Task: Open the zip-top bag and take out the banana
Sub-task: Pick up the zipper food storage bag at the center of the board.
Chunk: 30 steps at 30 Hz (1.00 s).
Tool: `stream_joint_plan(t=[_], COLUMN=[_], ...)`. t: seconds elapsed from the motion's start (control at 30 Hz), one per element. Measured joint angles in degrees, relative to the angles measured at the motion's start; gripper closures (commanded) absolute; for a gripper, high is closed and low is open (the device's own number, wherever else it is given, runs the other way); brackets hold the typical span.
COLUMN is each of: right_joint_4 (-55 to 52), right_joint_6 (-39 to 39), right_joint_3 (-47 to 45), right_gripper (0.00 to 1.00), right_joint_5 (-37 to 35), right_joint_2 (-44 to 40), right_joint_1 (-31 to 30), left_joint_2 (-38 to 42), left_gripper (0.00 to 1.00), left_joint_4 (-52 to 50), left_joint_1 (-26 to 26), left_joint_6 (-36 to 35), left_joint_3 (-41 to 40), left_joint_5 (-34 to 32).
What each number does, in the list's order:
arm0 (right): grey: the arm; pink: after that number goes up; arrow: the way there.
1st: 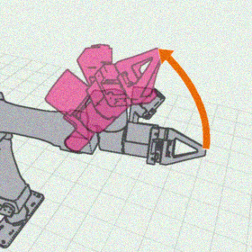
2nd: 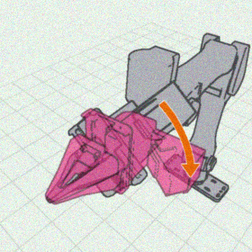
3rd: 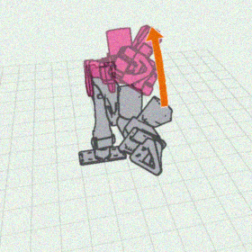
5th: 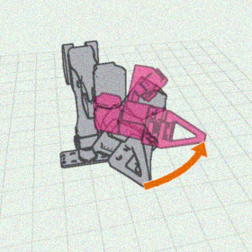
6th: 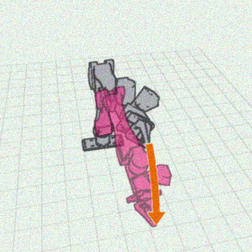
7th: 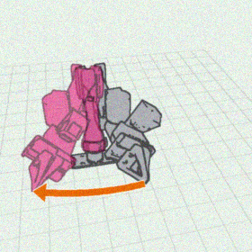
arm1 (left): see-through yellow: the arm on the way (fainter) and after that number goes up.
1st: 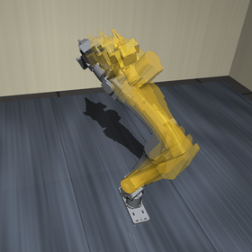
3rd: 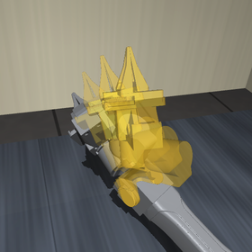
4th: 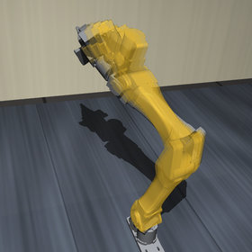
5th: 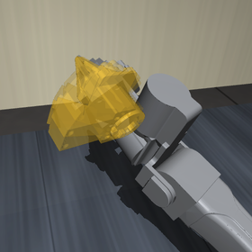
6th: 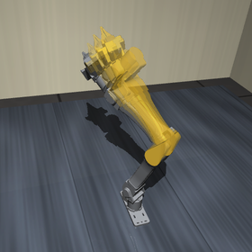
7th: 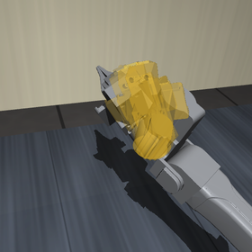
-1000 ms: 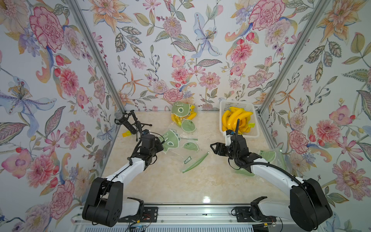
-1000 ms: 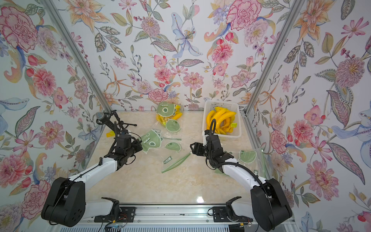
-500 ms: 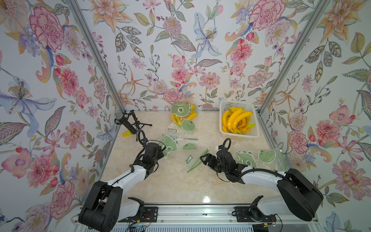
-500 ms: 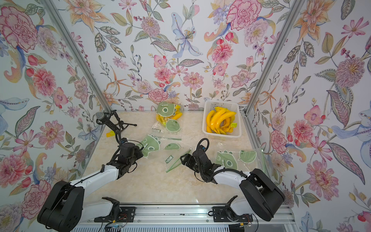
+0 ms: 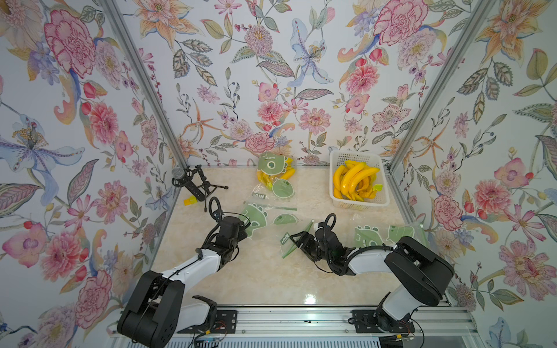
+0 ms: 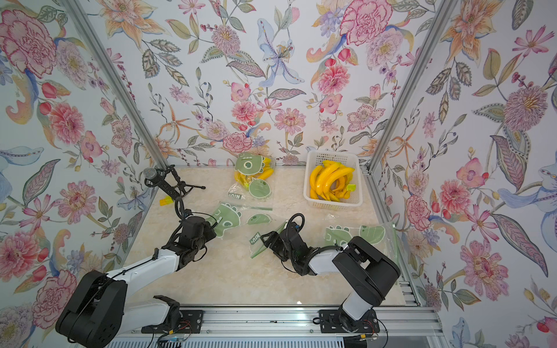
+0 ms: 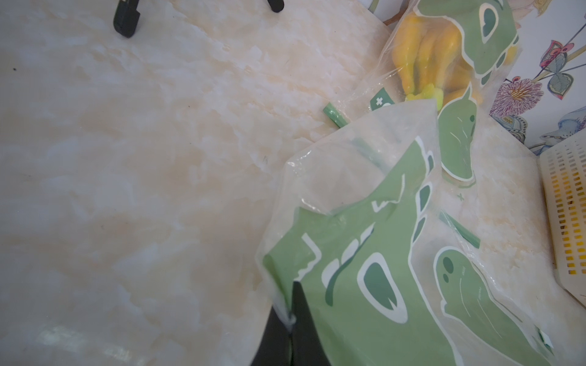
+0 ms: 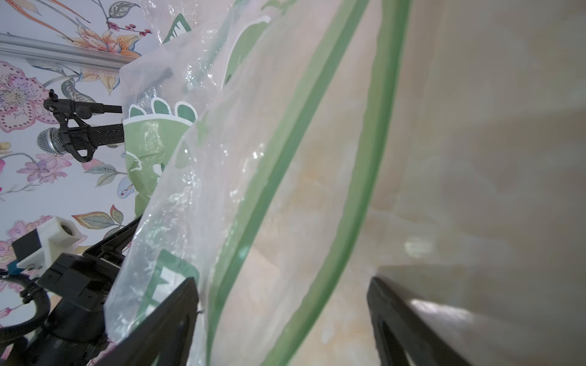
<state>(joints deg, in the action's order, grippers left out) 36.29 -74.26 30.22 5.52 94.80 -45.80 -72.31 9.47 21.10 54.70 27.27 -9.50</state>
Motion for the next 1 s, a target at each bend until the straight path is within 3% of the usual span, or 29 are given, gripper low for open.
stream_joint_plan(t=[0.13,0.37,0.63,0.73,0.8,0.87,1.0], right_joint_4=[2.01,-6.80,-17.25,-22.84,-27.76,-32.96,-47.23], right_joint_6=[0.11,5.22,12.00,16.87,21.05,25.07,34.45], right_joint_3=[1.73,4.72,5.90,7.96,9.16,10.23,13.97], right_gripper=[0.71,1.00,1.00,1.00,1.00,1.00,1.00], right_joint_5=[0.42,-1.84,-5.16,-5.86,-6.34,-6.43,-6.58], right_joint_2=[3.04,-0.74,-7.69,-10.80,-14.51,-18.49,-25.92], right_joint_1=[0.00,0.00,0.02,0.35,2.01,5.22,14.82], left_joint_2=[0.59,3.04,3.48,3.56,3.91,4.52,6.99], left_gripper=[1.00,1.00,0.96,0.79,0.55,0.38,0.24], left_joint_4=[0.20,-0.81,-2.32,-3.78,-4.94,-6.12,-8.57], left_joint_1=[0.42,0.57,0.76,1.05,0.90,0.35,-3.91], left_joint_6=[0.26,0.20,-0.52,-2.03,-3.58,-4.57,-7.98], left_joint_3=[-0.52,-0.66,-0.50,0.50,1.84,3.45,7.17], left_joint_5=[-0.02,-1.90,-2.97,-2.99,-3.39,-3.34,-1.11])
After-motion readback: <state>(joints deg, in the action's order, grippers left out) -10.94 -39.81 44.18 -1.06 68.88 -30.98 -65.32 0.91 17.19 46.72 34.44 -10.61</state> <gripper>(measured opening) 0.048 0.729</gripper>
